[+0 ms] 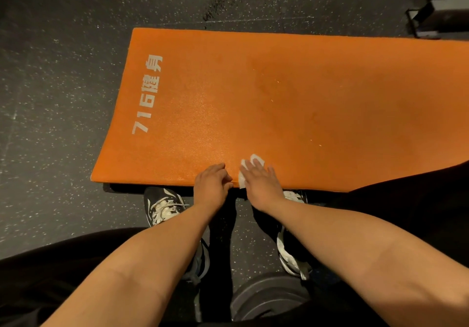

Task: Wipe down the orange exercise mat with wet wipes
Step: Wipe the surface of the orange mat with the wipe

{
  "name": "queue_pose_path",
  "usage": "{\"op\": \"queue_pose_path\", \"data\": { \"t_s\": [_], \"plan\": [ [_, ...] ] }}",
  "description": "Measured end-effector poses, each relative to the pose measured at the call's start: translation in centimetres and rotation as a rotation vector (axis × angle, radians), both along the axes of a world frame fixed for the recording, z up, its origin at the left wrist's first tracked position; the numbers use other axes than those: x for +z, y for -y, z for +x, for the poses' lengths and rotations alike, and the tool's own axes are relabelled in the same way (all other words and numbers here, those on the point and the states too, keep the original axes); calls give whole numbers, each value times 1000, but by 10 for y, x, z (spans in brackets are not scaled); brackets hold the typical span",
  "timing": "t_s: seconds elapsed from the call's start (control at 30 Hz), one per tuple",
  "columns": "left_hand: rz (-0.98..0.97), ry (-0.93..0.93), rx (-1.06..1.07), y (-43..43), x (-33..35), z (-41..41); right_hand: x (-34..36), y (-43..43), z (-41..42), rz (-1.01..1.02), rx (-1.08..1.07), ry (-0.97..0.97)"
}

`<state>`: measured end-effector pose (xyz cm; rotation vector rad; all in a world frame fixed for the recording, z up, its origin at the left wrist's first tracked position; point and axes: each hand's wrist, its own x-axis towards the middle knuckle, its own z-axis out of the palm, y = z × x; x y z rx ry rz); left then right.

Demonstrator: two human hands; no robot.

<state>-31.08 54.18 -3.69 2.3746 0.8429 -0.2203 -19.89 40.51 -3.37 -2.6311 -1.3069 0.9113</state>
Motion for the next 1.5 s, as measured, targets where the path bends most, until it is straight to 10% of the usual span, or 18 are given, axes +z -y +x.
{"op": "queue_pose_path", "data": {
  "t_s": [0.7,0.97,1.17,1.5],
  "plan": [
    [40,-2,100,22,31,-10,20,29,2,-87,-397,55],
    [25,25,48,32,24,-11,18,16,-25,45,-25,-29],
    [16,-204,22,35,26,4,18,39,-5,-102,-454,85],
    [41,-227,21,37,28,6,13,34,-11,3,-179,64]
  ]
}}
